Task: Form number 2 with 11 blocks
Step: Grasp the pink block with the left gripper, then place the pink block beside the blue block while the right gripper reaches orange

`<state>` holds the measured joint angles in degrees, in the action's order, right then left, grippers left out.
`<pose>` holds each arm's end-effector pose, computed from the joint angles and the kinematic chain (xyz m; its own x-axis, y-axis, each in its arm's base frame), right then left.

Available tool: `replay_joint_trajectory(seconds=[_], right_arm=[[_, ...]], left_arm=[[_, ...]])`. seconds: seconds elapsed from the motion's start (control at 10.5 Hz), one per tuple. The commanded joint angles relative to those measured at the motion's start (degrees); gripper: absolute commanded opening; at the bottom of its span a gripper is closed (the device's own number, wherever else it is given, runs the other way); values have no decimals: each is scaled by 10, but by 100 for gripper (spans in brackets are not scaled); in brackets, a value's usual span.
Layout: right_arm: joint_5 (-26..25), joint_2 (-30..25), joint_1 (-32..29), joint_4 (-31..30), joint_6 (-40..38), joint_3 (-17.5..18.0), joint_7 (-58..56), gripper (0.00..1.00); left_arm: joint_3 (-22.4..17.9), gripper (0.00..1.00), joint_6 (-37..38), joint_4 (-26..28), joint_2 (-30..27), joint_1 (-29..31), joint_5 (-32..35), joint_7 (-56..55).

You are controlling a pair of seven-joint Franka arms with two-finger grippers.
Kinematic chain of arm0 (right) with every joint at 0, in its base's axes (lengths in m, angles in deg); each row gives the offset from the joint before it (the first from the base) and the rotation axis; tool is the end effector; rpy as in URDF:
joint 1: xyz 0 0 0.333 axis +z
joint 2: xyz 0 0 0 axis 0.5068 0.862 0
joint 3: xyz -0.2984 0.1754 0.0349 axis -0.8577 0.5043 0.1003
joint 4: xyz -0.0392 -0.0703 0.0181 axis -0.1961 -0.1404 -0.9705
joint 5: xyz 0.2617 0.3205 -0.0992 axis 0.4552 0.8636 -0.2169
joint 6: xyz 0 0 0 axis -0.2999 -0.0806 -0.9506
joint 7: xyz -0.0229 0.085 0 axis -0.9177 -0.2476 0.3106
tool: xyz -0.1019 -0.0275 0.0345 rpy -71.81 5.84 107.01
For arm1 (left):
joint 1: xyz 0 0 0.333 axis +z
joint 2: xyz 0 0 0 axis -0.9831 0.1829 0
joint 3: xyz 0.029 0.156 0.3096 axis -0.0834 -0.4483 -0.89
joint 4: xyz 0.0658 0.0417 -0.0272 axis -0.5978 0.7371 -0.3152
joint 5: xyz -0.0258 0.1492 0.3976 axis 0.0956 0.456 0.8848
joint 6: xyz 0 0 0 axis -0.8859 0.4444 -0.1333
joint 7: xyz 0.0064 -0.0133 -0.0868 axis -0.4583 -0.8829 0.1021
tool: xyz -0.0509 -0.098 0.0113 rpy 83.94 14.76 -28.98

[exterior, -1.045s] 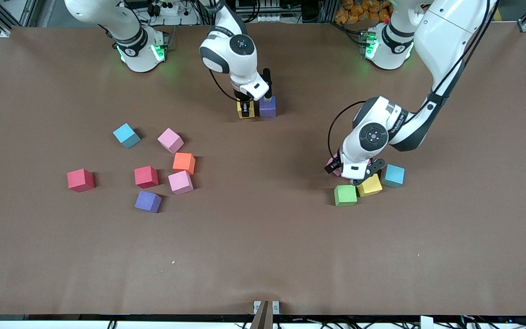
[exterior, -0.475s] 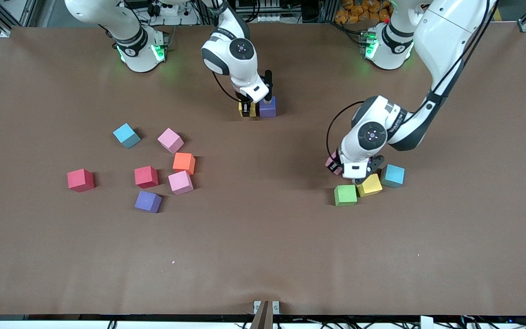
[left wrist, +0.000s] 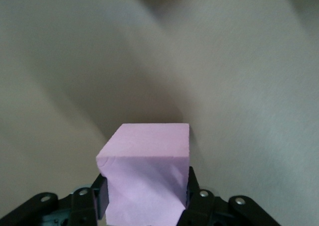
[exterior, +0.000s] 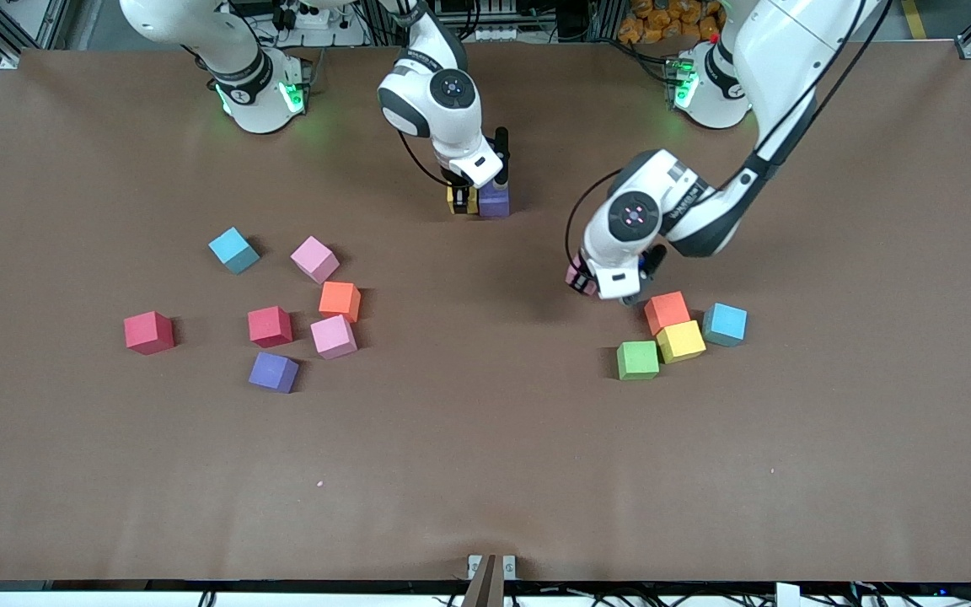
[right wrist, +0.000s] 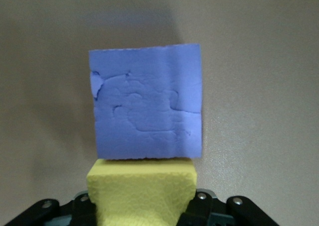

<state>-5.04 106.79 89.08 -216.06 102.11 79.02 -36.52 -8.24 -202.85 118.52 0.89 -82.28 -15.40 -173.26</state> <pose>0.2838 0.4988 0.1885 0.0174 0.9997 -0.0186 0.9989 -0.0182 -0.0440 0.4760 -0.3690 0.2170 0.4619 0.8786 -0.1214 0.8637 -0.4767 -0.1639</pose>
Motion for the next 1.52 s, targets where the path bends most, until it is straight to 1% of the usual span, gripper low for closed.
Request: replay_joint_trajectory(seconds=[0.0,0.09,0.19,0.28,0.38,0.66,0.76,0.85,1.04,1.14,1.33,1.42], right_arm=[[9,5,6,9,-8,-3,1,100],[9,4,3,11,-15,-3,-1,100],[8,-4,1,12,-47,-3,-5,100],[8,-19,0,16,-90,-3,-7,100],[8,-33,-4,21,-126,-5,-7,100],[8,-82,-39,23,-191,-6,-8,100],[8,-99,-60,26,-206,-7,-8,100],[8,-108,-90,34,-214,-7,-1,100],[7,-97,-168,72,-225,-9,7,100],[6,-96,-208,77,-225,-9,20,100],[0,-96,-263,88,-247,-9,102,100],[-2,-95,-267,92,-249,-10,163,100]], left_arm=[[37,33,-5,30,-33,6,16,-126],[47,33,-11,38,-34,6,16,-164],[55,33,-40,55,-40,7,16,-207],[65,32,-88,82,-44,6,16,-238],[69,32,-117,98,-46,6,16,-256],[84,32,-125,106,-46,-7,17,-359],[86,32,-126,106,-46,-10,17,-388],[87,30,-127,106,-46,-27,17,-417],[87,29,-130,109,-45,-33,18,-445],[87,29,-135,110,-45,-37,18,-464],[87,29,-135,116,-45,-56,18,-473],[87,29,-137,118,-45,-57,18,-474]])
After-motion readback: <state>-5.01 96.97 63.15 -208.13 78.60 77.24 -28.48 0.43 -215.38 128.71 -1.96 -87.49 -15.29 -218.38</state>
